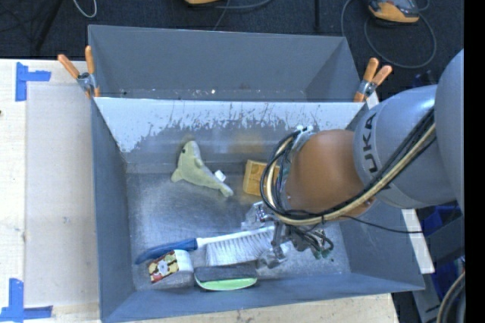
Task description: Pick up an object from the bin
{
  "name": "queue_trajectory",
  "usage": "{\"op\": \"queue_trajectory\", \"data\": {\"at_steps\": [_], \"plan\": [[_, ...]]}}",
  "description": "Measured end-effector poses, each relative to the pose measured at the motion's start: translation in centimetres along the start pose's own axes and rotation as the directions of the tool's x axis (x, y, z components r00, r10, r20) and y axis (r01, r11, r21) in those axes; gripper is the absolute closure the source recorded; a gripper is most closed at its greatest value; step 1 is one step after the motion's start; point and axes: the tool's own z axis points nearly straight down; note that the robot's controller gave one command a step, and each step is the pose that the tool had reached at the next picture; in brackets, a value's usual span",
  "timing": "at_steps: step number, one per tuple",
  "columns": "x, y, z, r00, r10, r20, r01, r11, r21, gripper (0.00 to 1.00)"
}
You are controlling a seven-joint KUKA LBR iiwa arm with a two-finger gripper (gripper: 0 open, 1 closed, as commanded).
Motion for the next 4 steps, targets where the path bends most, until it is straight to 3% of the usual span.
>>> {"op": "queue_trajectory", "data": {"at_steps": [1,2,4], "plan": [[0.0,0.0,0.0,1.0,-0.001,0.0,0.001,1.0,0.0,1.0],[-0.6,0.5,-16.8,0.996,-0.081,-0.029,0.081,0.997,-0.009,1.0],[-0.6,0.3,-16.1,0.995,-0.095,-0.029,0.094,0.995,-0.01,1.0]]}}
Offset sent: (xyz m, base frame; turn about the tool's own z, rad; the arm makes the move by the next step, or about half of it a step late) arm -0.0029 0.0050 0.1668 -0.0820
